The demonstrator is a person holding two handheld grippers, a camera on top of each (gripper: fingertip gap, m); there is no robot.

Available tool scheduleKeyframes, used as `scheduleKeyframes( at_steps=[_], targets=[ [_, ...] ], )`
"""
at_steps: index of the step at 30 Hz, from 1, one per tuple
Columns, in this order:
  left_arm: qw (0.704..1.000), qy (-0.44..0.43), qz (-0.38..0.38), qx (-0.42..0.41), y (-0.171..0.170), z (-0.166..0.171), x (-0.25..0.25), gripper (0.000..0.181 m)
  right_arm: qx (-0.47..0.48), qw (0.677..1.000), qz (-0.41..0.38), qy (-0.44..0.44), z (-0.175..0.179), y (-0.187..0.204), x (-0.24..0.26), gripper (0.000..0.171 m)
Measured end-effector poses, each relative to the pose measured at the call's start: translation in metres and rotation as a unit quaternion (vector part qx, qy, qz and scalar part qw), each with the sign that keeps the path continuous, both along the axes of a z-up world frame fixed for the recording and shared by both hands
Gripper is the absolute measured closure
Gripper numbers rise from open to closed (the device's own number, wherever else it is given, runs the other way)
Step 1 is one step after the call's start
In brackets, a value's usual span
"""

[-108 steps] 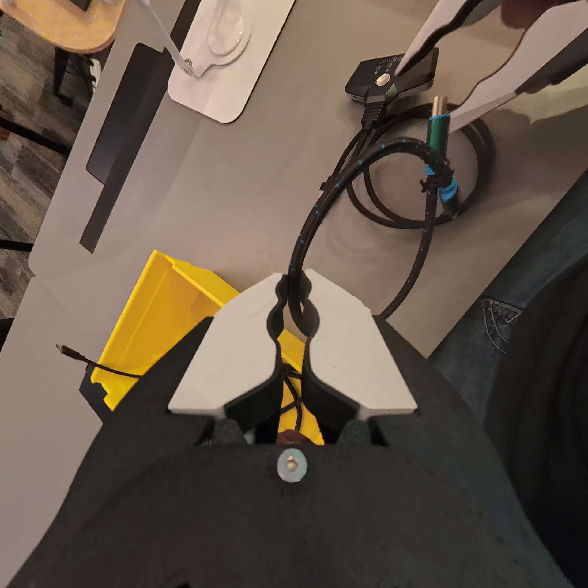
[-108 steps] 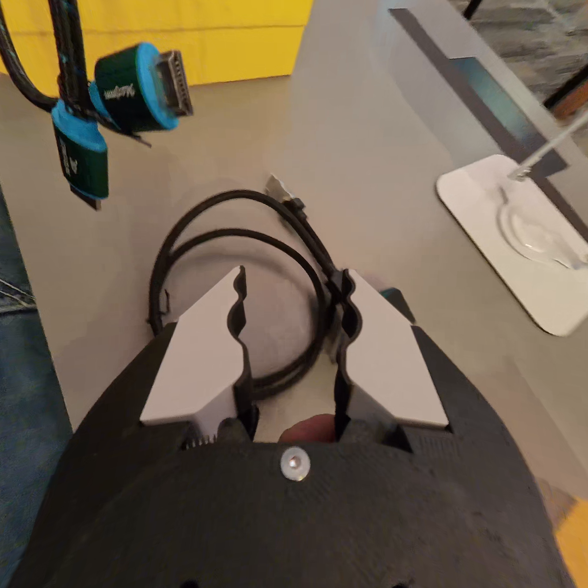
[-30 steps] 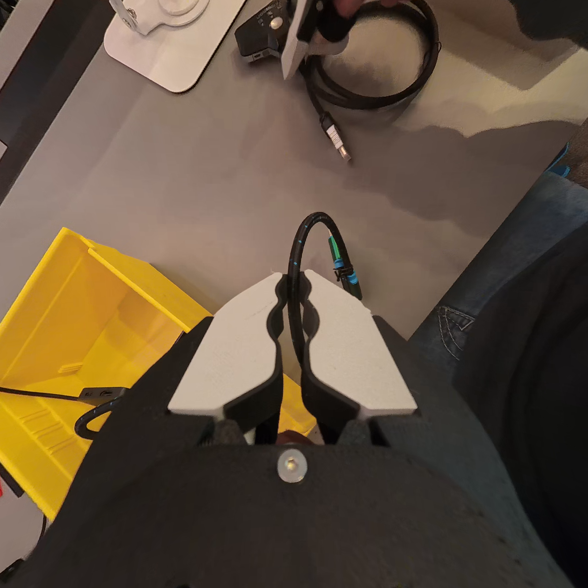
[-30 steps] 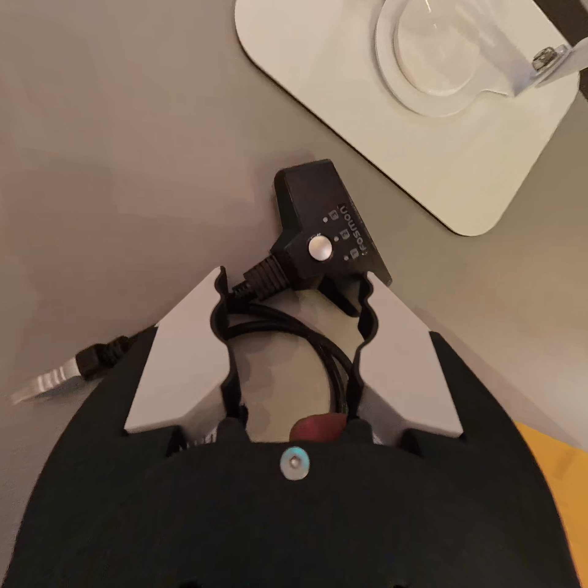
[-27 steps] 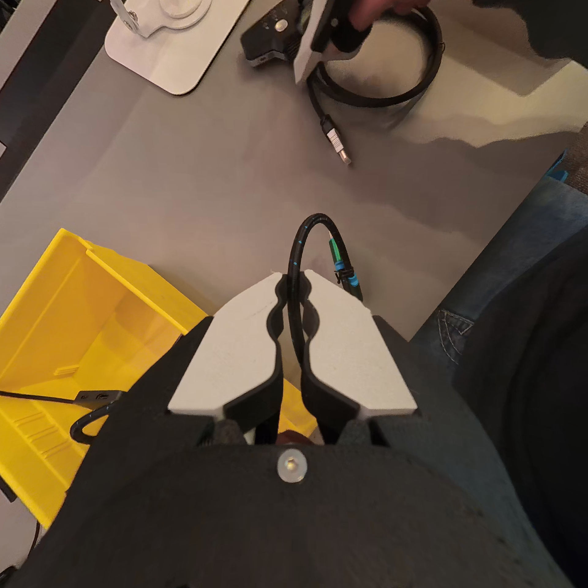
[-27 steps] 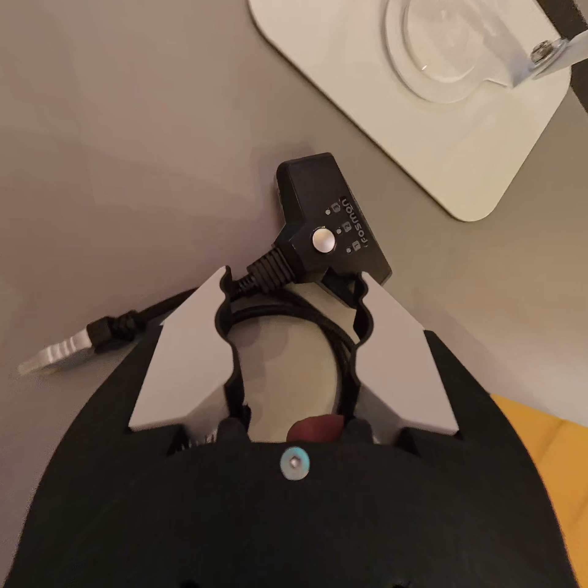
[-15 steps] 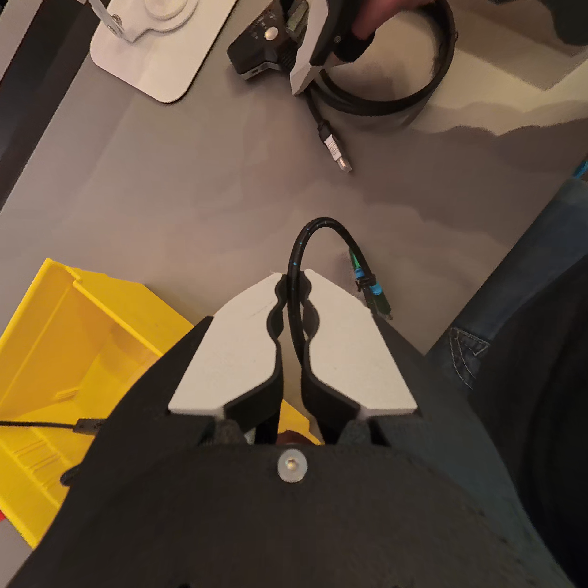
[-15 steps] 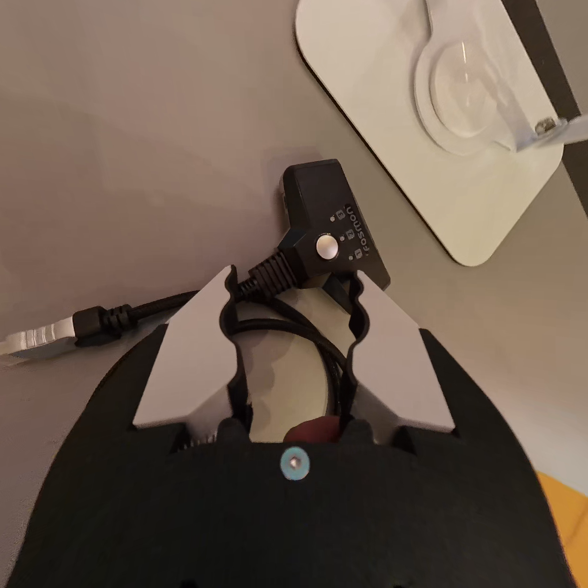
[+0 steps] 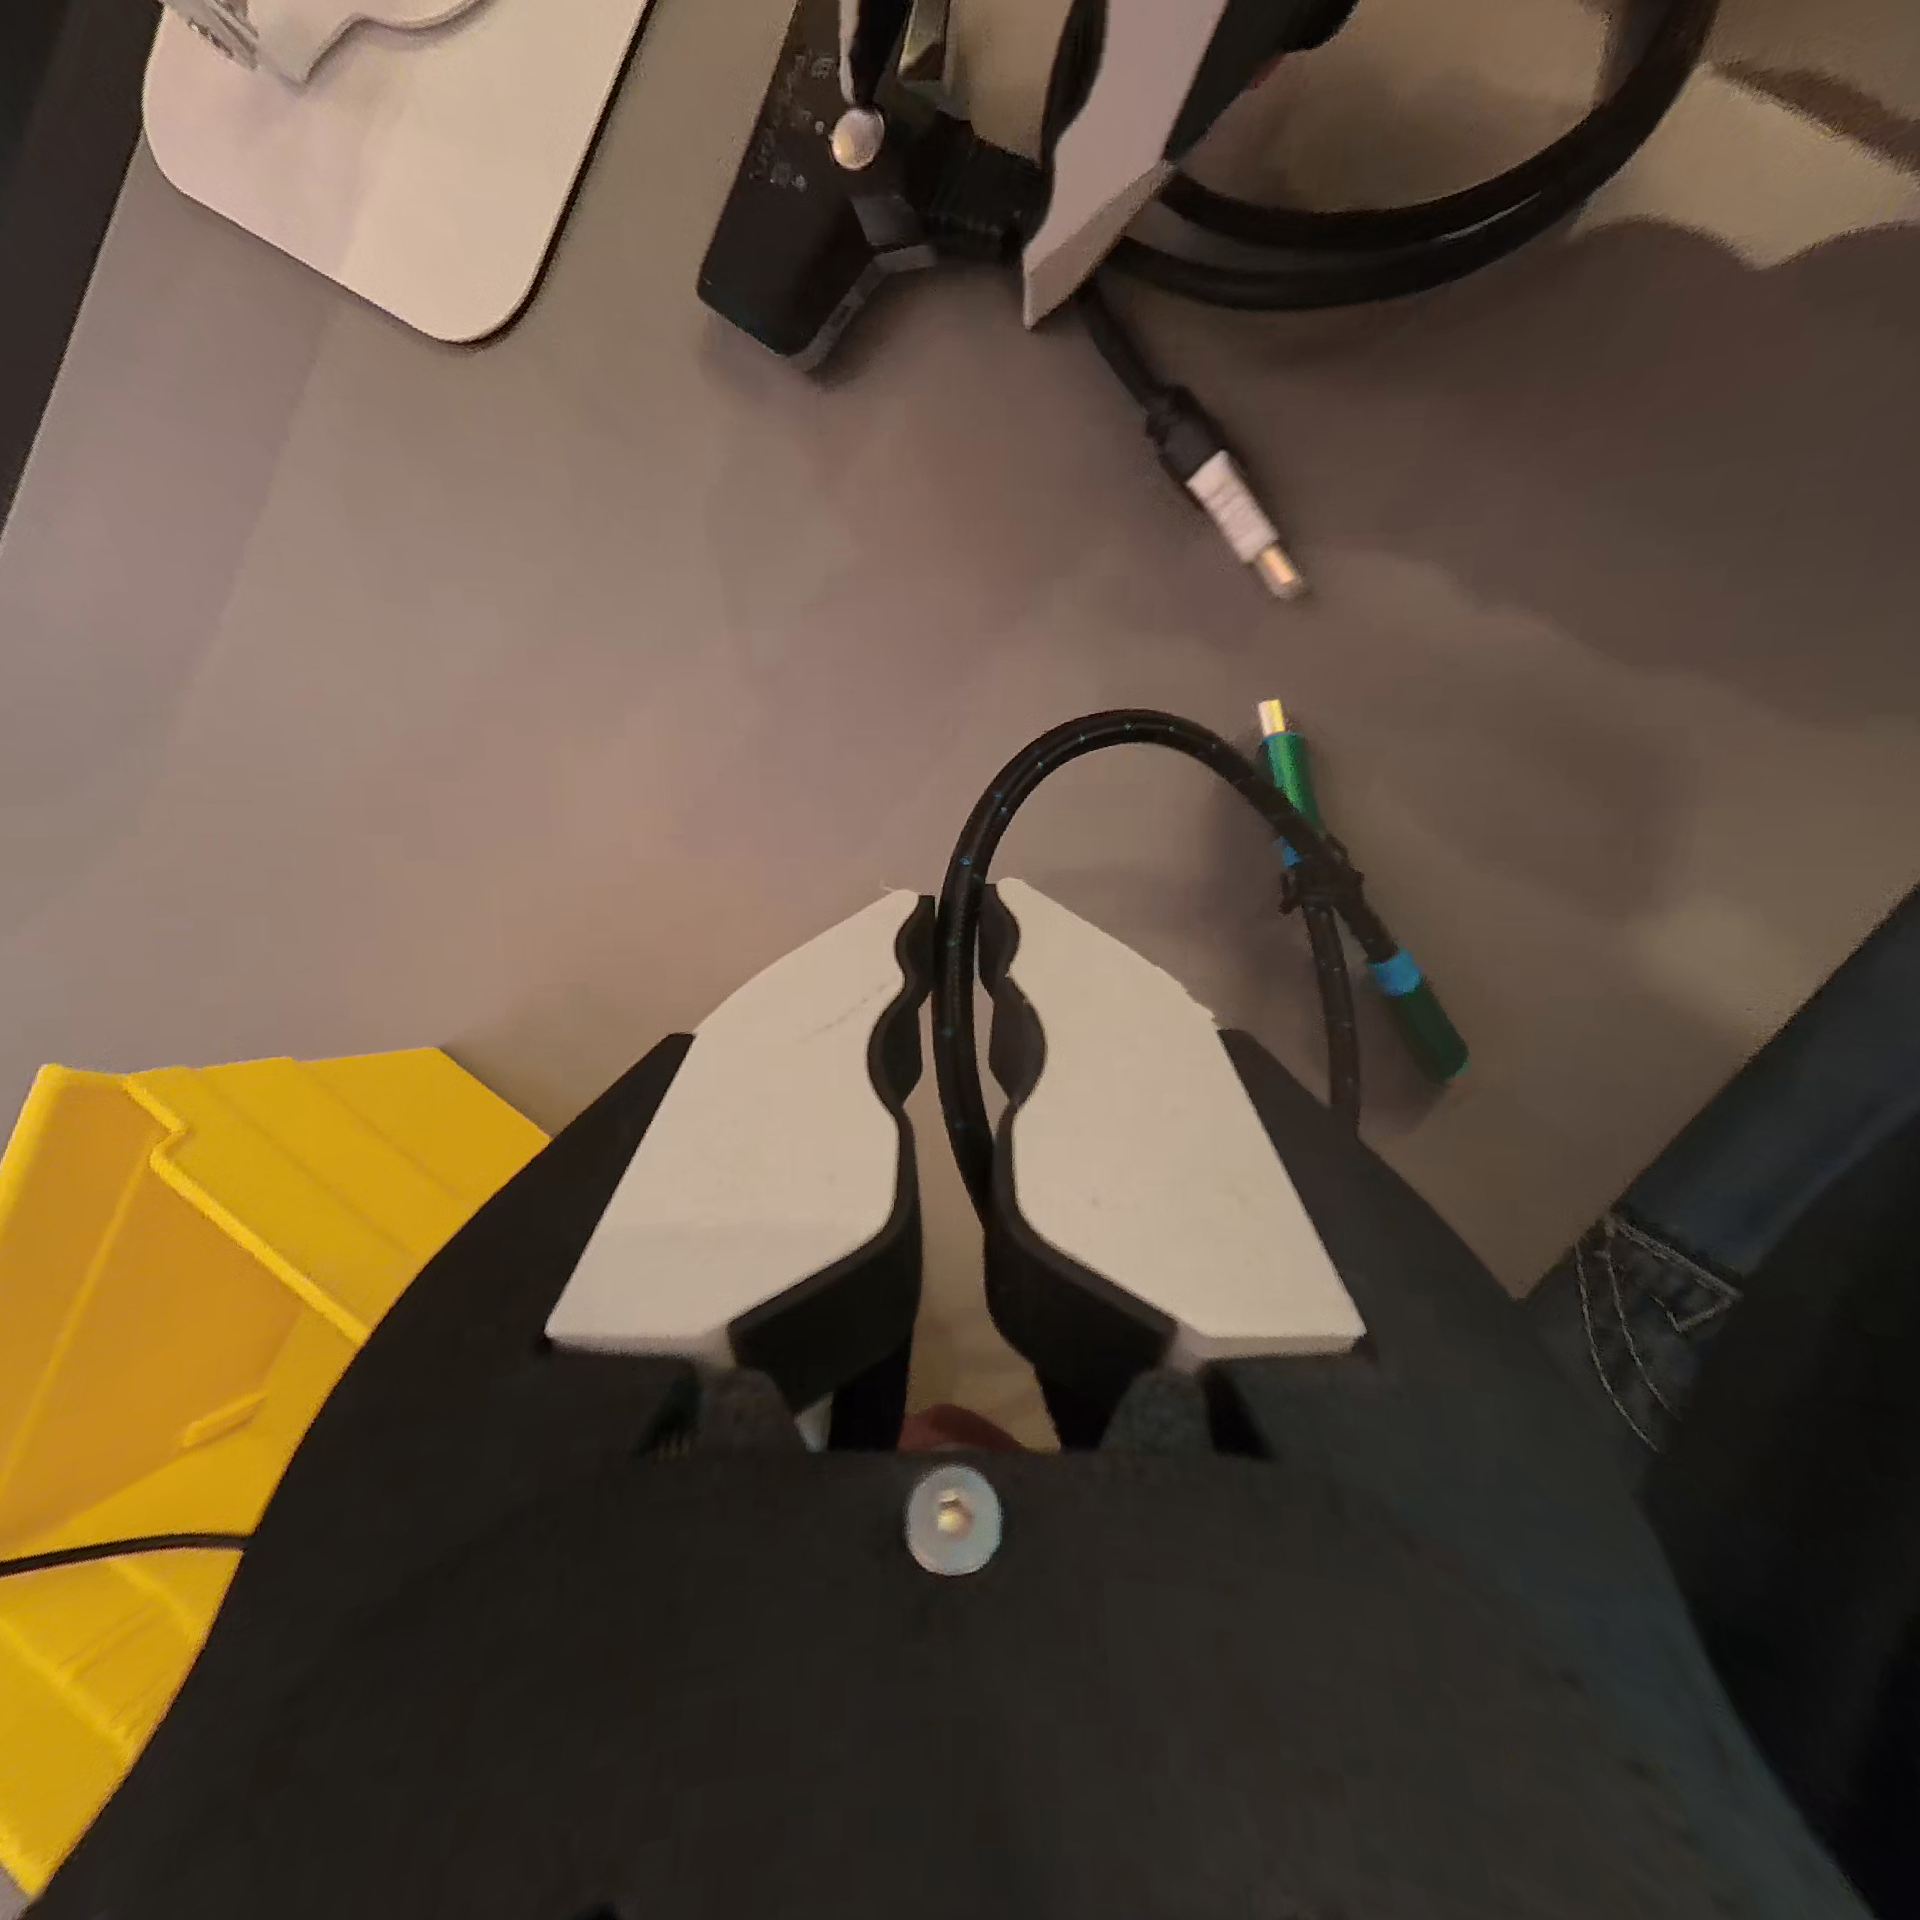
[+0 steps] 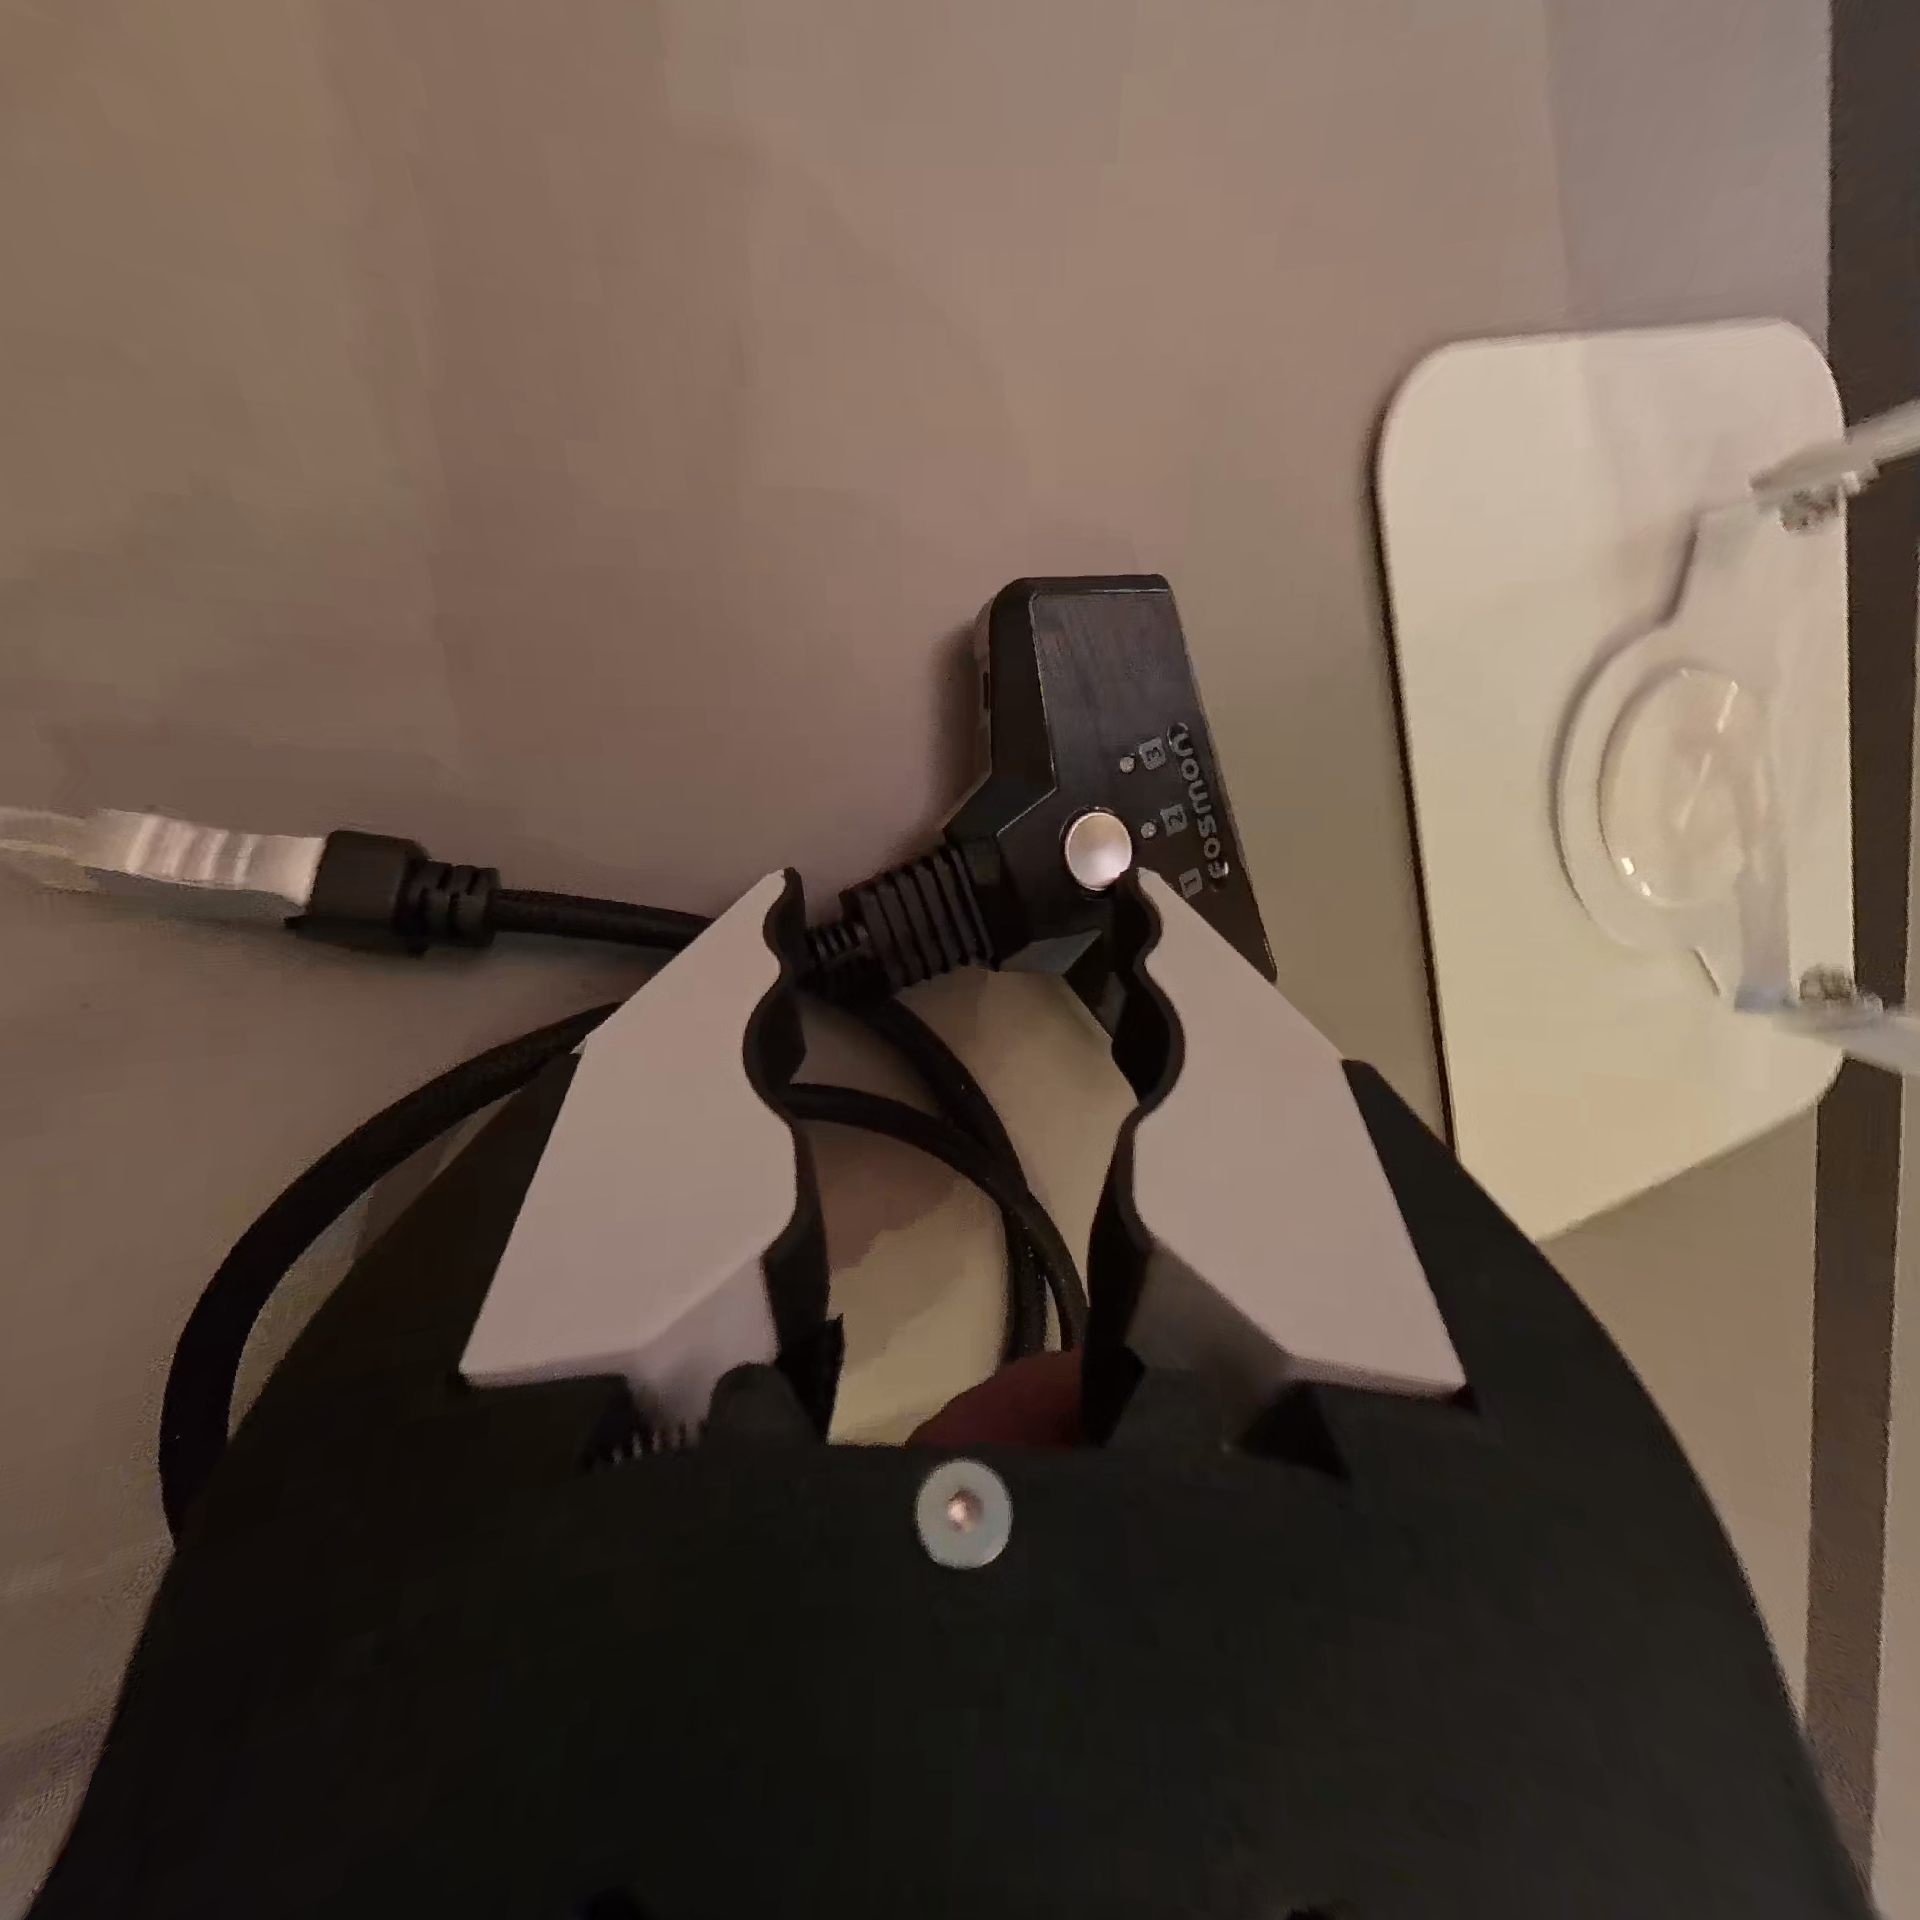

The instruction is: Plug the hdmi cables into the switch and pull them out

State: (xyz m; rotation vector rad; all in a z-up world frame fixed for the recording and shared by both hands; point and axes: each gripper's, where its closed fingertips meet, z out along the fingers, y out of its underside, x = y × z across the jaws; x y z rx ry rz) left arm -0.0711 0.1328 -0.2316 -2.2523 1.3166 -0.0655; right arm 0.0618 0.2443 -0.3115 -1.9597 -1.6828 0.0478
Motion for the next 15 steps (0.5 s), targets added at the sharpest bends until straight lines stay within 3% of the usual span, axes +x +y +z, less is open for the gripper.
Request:
scheduleKeyframes(
  at_steps=[5, 6, 7, 10, 12, 13, 15],
  targets=[
    [0.999, -0.002, 0.028, -0.015, 0.012, -0.017, 0.001, 0.174, -0.026, 0.99, 0.139, 0.022, 0.004, -0.043, -0.017, 0.116],
    [0.999, -0.002, 0.036, -0.019, 0.014, -0.022, 0.0, 0.173, -0.034, 0.986, 0.161, 0.029, 0.007, -0.053, -0.02, 0.138],
    [0.999, 0.003, 0.045, -0.021, 0.017, -0.028, -0.001, 0.173, -0.052, 0.981, 0.185, 0.031, 0.01, -0.065, -0.021, 0.171],
    [0.998, 0.024, 0.05, -0.034, 0.017, -0.049, 0.002, 0.174, -0.067, 0.973, 0.218, -0.02, -0.007, -0.087, -0.01, 0.17],
    [0.997, 0.051, 0.049, -0.035, 0.018, -0.065, 0.0, 0.175, -0.052, 0.982, 0.182, -0.025, -0.008, -0.082, -0.003, 0.162],
    [0.997, 0.053, 0.05, -0.041, 0.017, -0.071, 0.0, 0.175, -0.049, 0.989, 0.138, -0.031, -0.006, -0.076, 0.003, 0.156],
    [0.996, 0.054, 0.054, -0.053, 0.017, -0.081, -0.002, 0.175, -0.067, 0.996, 0.046, -0.021, 0.0, -0.07, 0.01, 0.122]
  ],
)
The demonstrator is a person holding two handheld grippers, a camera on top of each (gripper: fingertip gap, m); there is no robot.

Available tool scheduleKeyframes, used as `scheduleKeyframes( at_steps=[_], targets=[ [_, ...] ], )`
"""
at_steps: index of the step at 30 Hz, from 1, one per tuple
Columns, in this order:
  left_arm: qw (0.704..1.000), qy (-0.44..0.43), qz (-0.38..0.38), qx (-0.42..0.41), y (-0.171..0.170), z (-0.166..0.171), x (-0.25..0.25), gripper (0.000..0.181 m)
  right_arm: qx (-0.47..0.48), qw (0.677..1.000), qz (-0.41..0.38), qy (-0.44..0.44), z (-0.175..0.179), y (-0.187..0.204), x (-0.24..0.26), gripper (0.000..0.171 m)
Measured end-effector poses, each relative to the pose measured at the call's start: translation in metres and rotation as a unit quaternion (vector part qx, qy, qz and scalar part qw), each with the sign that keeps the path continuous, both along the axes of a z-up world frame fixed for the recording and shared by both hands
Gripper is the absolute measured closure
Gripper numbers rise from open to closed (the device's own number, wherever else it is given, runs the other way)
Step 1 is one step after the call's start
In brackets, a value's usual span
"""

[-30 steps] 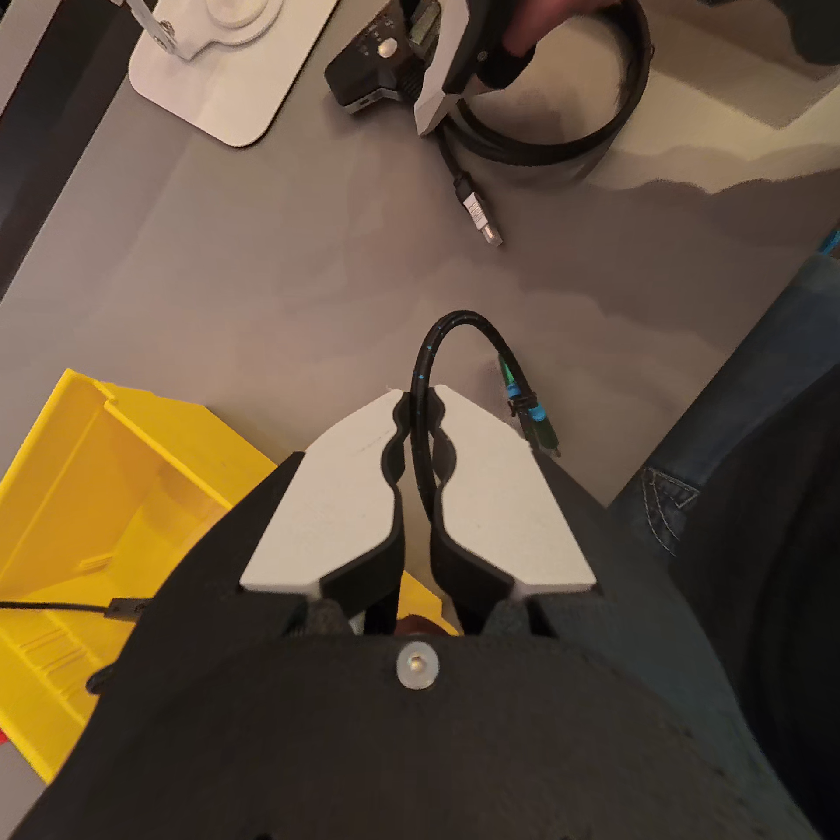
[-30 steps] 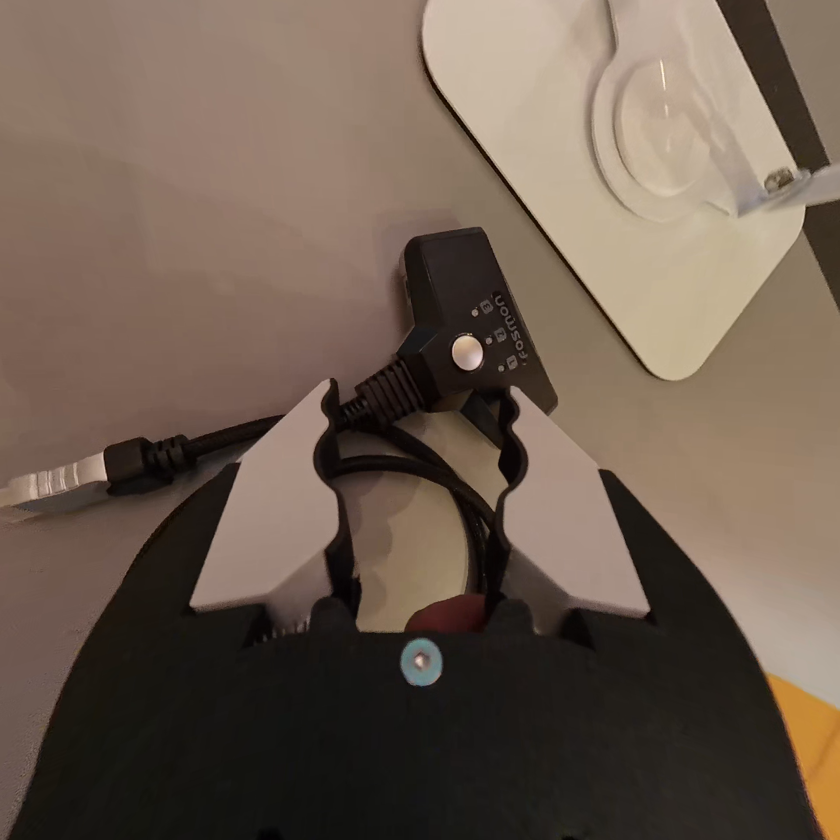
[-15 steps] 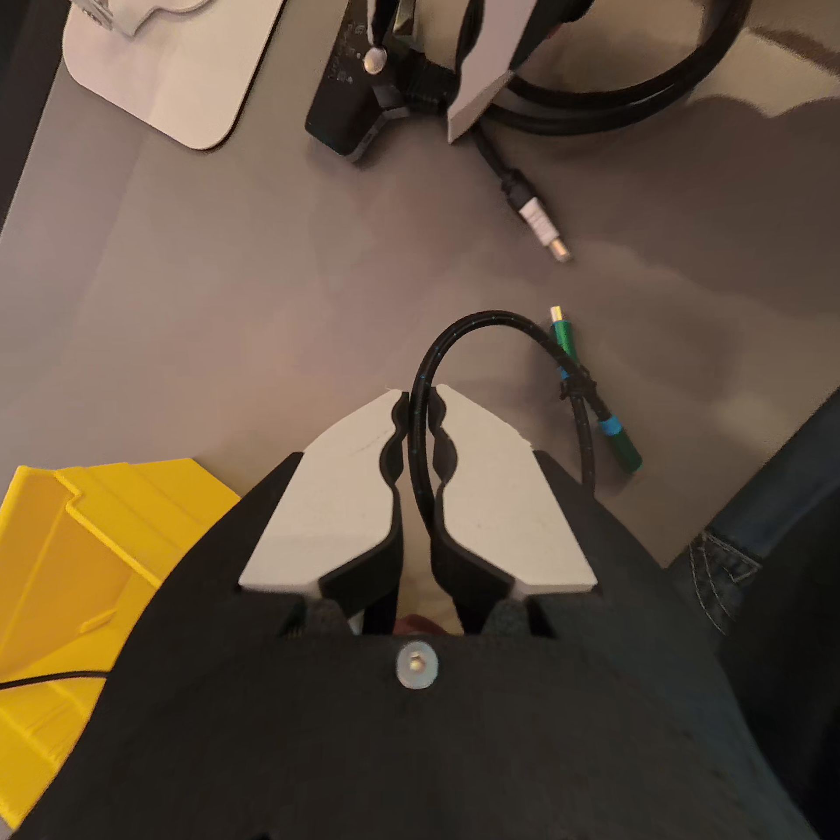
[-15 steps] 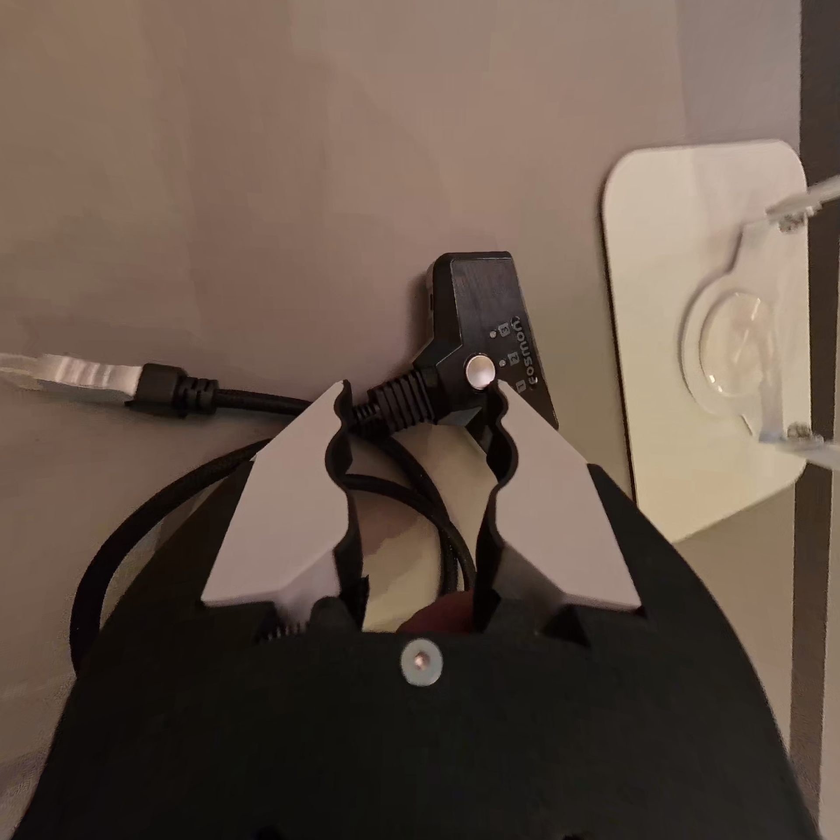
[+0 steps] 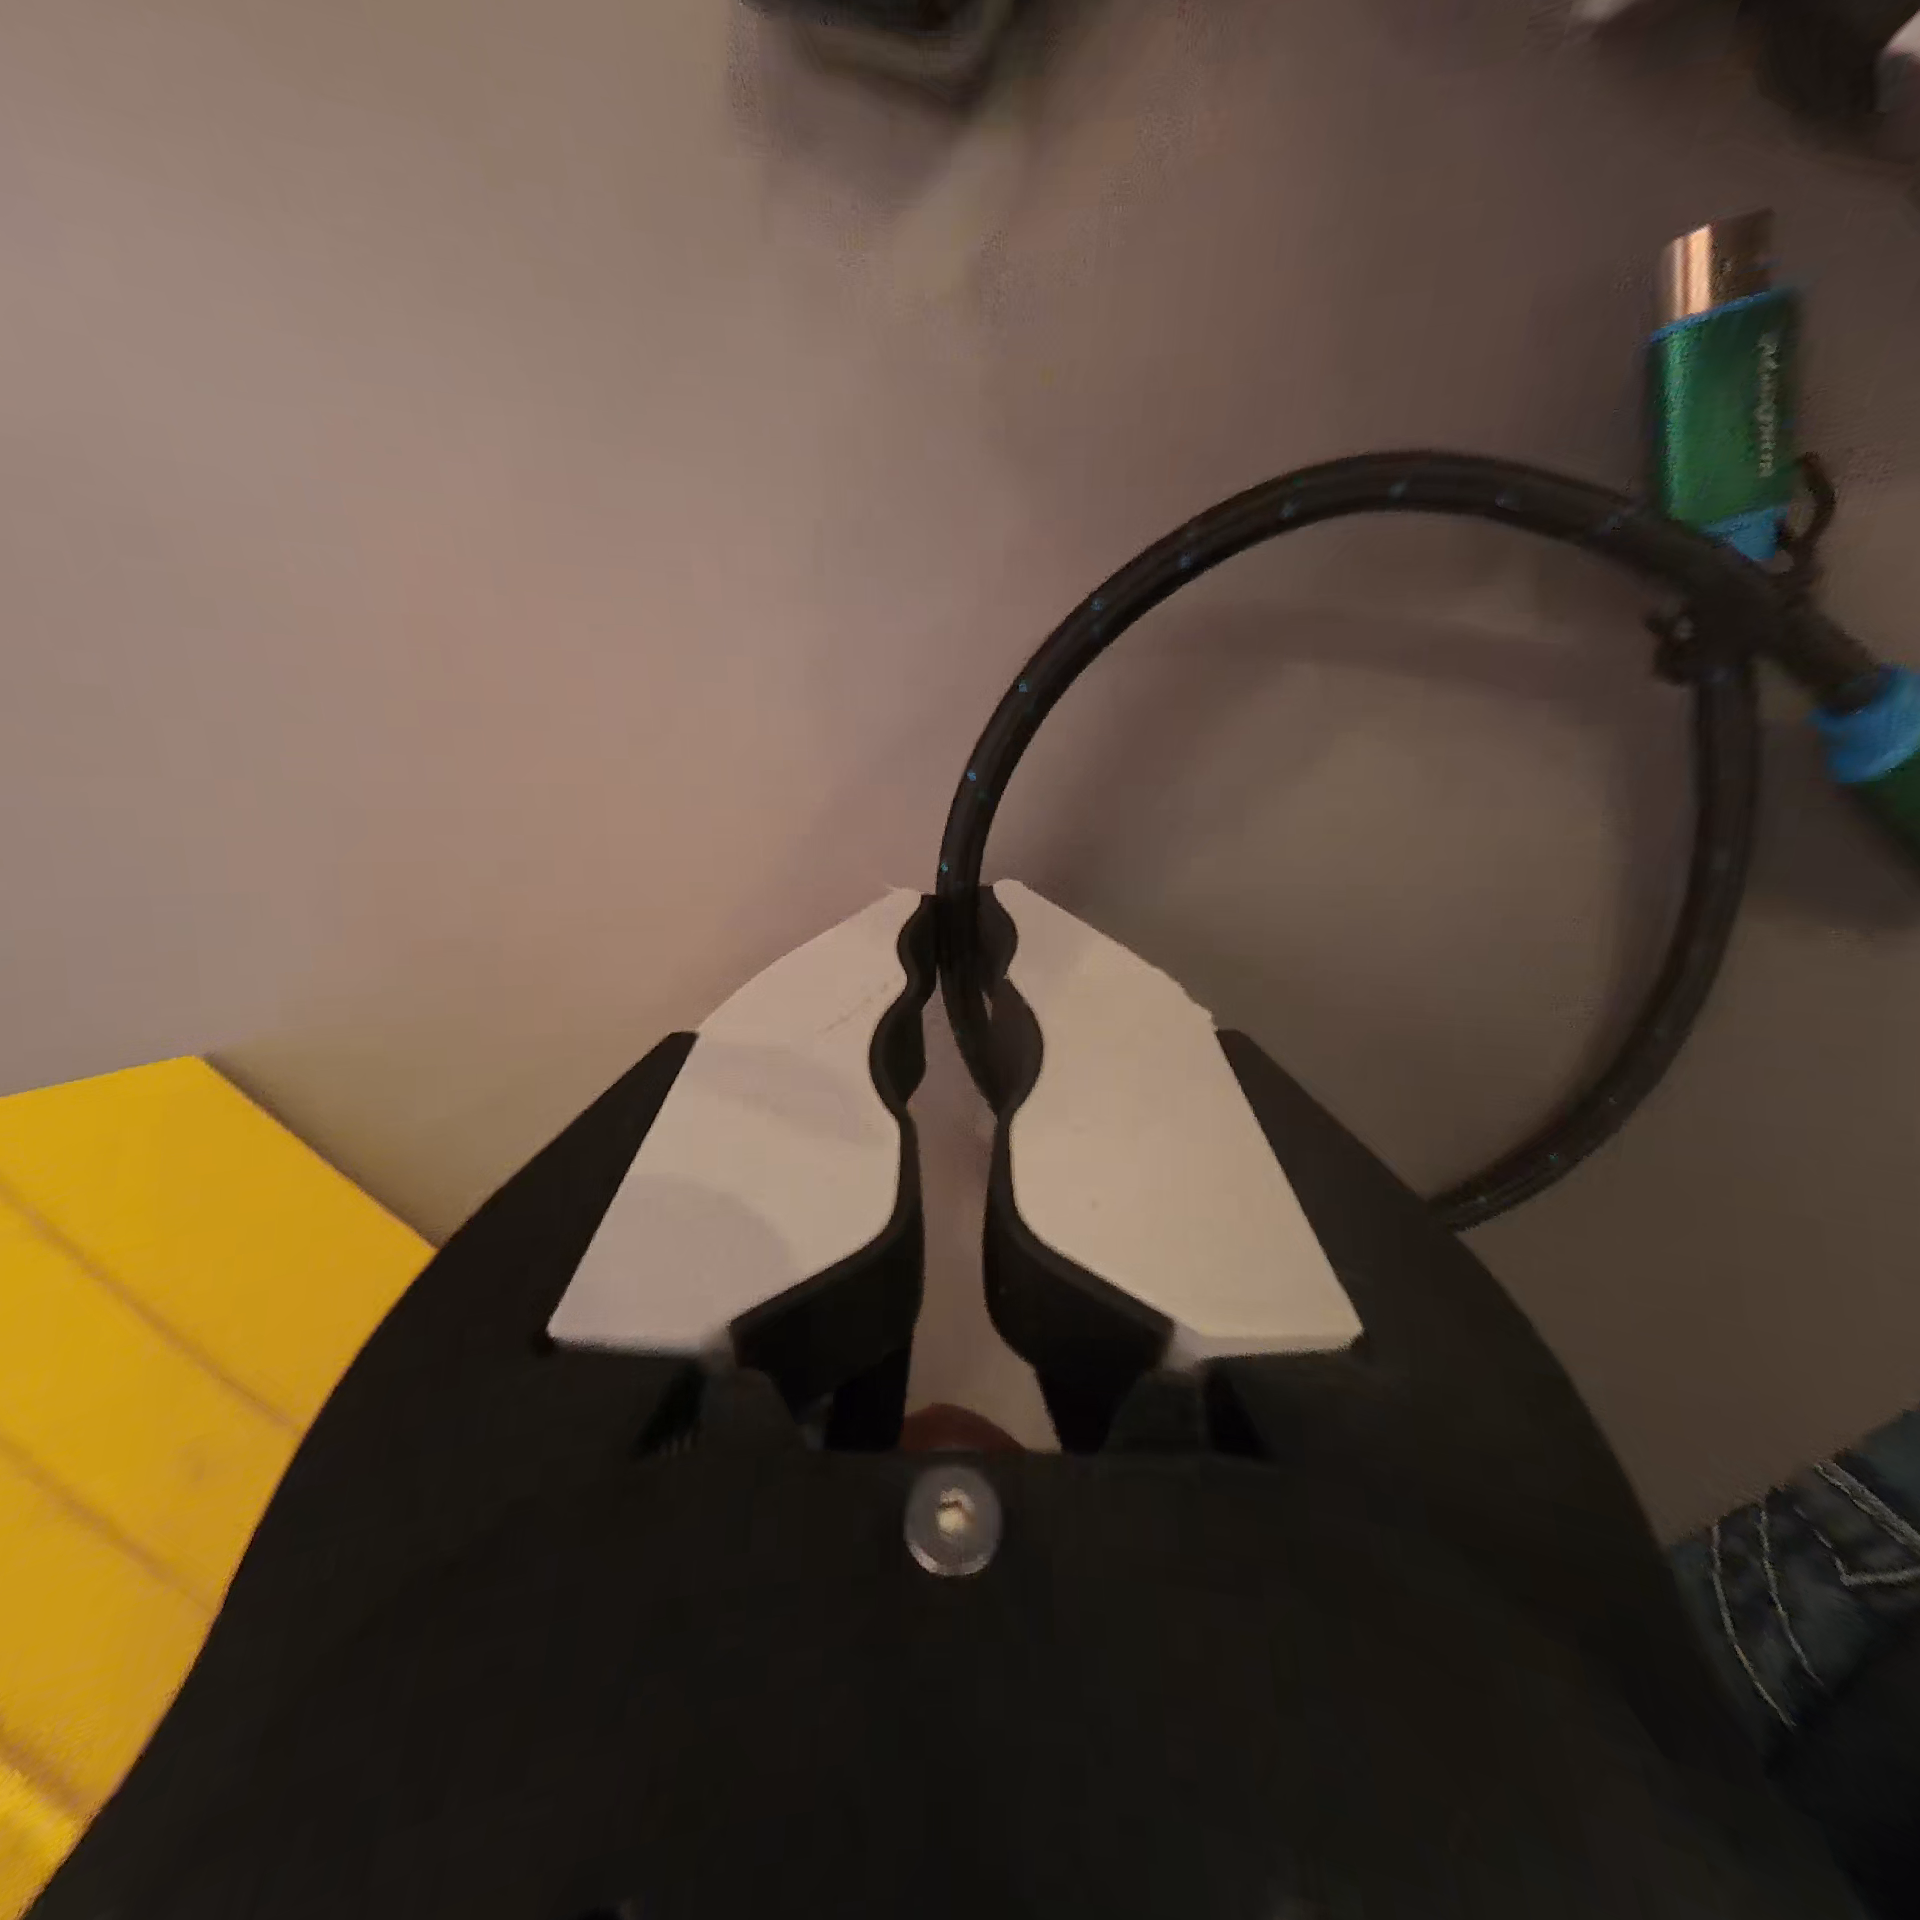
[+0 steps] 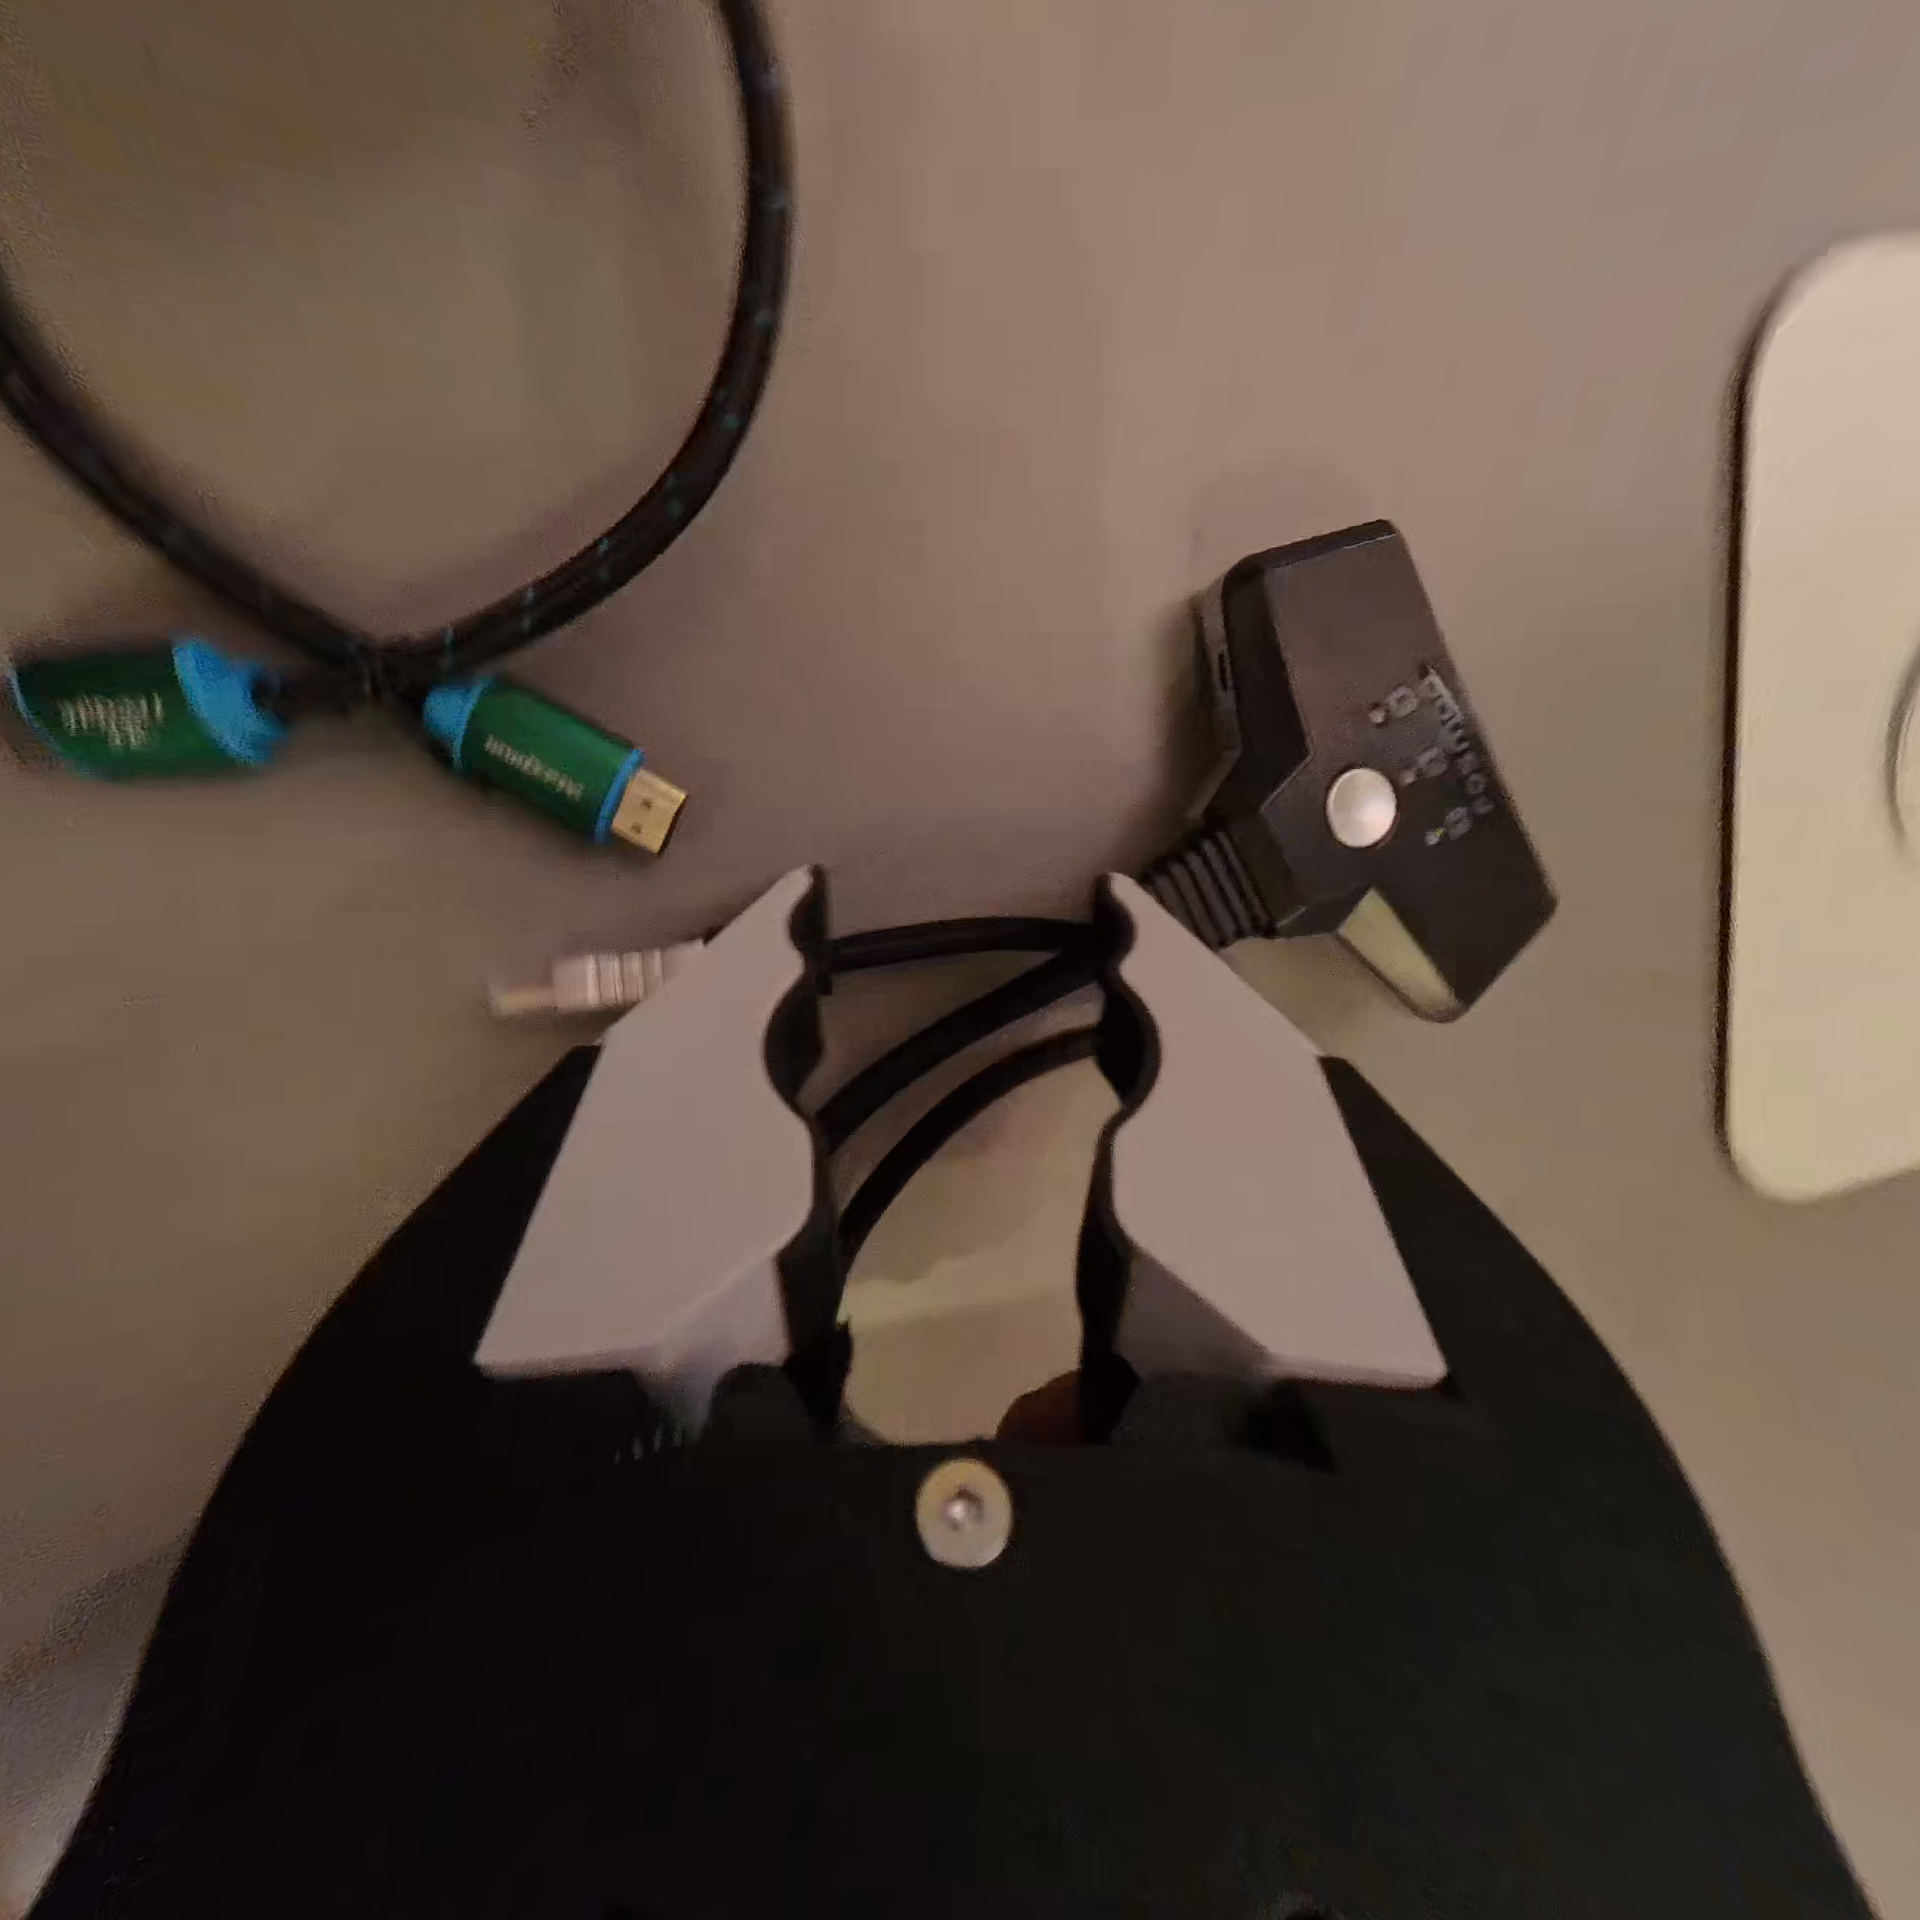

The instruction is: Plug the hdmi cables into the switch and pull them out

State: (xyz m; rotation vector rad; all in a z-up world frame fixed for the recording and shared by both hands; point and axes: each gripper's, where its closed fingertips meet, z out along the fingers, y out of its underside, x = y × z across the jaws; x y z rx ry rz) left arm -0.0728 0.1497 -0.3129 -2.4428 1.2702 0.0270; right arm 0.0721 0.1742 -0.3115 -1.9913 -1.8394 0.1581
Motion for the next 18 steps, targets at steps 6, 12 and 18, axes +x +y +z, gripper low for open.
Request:
scheduleKeyframes(
  at_steps=[6, 12, 18],
  targets=[
    [1.0, -0.014, 0.007, -0.011, 0.003, -0.007, 0.003, 0.175, 0.048, 0.979, -0.199, 0.027, 0.005, 0.034, 0.009, 0.11],
    [1.0, -0.021, 0.011, -0.014, 0.004, -0.01, 0.002, 0.175, 0.087, 0.947, -0.305, 0.061, 0.019, 0.062, 0.036, 0.116],
    [0.999, -0.034, 0.014, -0.021, 0.005, -0.011, 0.004, 0.175, 0.028, 0.941, -0.33, 0.069, -0.006, 0.074, 0.024, 0.144]
  ],
)
